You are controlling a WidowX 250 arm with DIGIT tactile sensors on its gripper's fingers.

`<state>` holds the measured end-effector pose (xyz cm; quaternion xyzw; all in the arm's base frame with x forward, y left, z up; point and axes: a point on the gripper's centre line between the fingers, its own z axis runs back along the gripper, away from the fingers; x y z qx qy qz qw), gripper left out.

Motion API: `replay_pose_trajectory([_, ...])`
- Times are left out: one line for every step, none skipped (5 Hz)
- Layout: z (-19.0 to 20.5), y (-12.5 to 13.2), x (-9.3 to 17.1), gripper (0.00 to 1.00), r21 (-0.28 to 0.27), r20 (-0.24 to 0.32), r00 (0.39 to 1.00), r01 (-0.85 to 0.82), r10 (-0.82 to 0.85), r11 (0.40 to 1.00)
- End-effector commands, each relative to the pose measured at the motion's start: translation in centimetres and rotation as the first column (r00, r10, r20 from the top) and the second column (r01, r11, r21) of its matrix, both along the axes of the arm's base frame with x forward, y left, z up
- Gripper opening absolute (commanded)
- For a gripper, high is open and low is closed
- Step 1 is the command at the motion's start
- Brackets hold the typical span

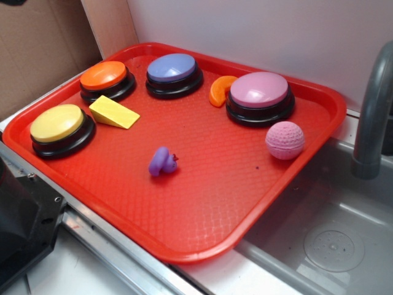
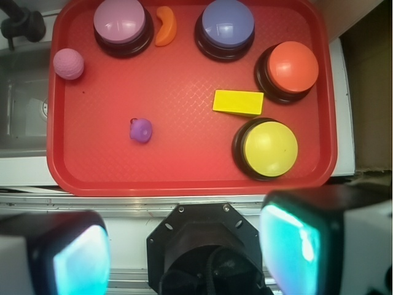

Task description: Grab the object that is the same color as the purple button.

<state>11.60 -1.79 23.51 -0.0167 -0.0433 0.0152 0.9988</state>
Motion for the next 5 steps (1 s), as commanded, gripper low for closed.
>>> replay_pose_trajectory([0.0, 0.0, 0.0, 1.0, 0.0, 0.0, 1.0, 0.0, 0.0, 1.0])
replay_pose_trajectory([-2.0, -0.7, 1.6, 1.0, -0.026, 0.038, 0.999, -0.023, 0.024, 0.999])
replay_pose_trajectory([-4.3, -1.6, 3.0, 1.0, -0.018, 0.066, 0.996, -0.063, 0.064, 0.998])
replay_pose_trajectory([-7.2, -3.1, 4.6, 1.0, -0.062, 0.061, 0.994, -0.087, 0.091, 0.994])
replay_pose_trajectory([-10.8, -4.7, 6.2, 1.0, -0.043, 0.049, 0.991, -0.119, 0.121, 0.992])
